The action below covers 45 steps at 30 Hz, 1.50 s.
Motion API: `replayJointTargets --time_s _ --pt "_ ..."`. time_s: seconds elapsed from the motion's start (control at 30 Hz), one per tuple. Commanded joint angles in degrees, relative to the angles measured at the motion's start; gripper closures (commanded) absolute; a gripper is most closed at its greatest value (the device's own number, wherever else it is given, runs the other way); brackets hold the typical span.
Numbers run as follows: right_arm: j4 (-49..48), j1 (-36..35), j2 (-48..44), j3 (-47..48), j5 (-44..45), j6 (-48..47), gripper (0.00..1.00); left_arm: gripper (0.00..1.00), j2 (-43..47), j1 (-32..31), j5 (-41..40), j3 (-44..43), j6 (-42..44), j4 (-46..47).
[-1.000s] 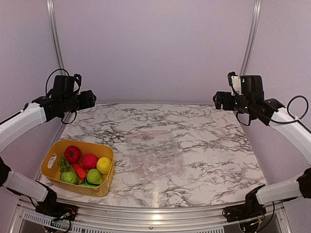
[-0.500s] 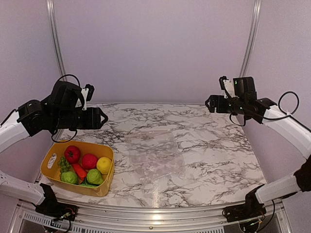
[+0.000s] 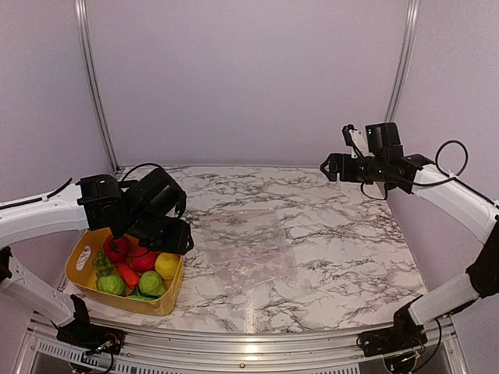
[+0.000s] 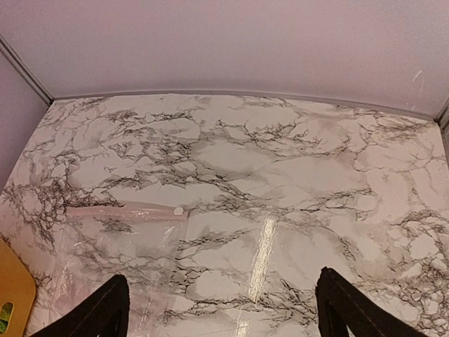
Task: Place the food in the zip-top bag and seal the zipper
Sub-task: Adjust the bin at the corner of the board.
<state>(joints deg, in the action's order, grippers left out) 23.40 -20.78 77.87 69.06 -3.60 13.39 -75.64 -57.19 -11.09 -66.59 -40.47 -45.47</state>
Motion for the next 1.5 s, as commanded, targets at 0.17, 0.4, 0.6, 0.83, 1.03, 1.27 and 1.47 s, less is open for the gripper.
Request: replayJointTargets --time_s 0.17,0.4,0.6,0.83,1.03,1.27,1.47 --pt "1.2 -0.5 -2.0 0.8 1.0 -0.1 0.11 0.52 -10.6 -1.3 -4.4 -5.7 -10.4 -10.3" --pt "0.9 -0.5 -2.8 -0.5 0.9 0.6 0.12 0.66 -16.5 -1.3 -6.3 -7.3 -8.7 -9.8" --pt "1.0 -0.5 -3.1 -0.8 0.7 1.0 0.12 0.84 -17.8 -0.8 -6.8 -7.7 -6.4 -8.0" --pt "1.3 -0.5 -4.0 -1.6 0.6 1.1 0.12 1.00 -18.5 -0.1 -6.7 -8.3 5.8 -4.5" --pt "1.9 -0.5 -5.4 -3.2 0.7 1.1 0.12 1.00 -16.6 -0.1 -0.4 -6.1 25.6 2.1" --pt "1.1 -0.5 -6.1 -5.1 -0.3 2.4 0.12 1.00 -13.0 -0.1 5.4 -2.3 43.4 4.5" --pt "-0.2 -0.5 -5.6 -6.1 -2.1 4.0 0.13 1.00 -8.2 -2.4 10.8 3.4 50.9 8.1"
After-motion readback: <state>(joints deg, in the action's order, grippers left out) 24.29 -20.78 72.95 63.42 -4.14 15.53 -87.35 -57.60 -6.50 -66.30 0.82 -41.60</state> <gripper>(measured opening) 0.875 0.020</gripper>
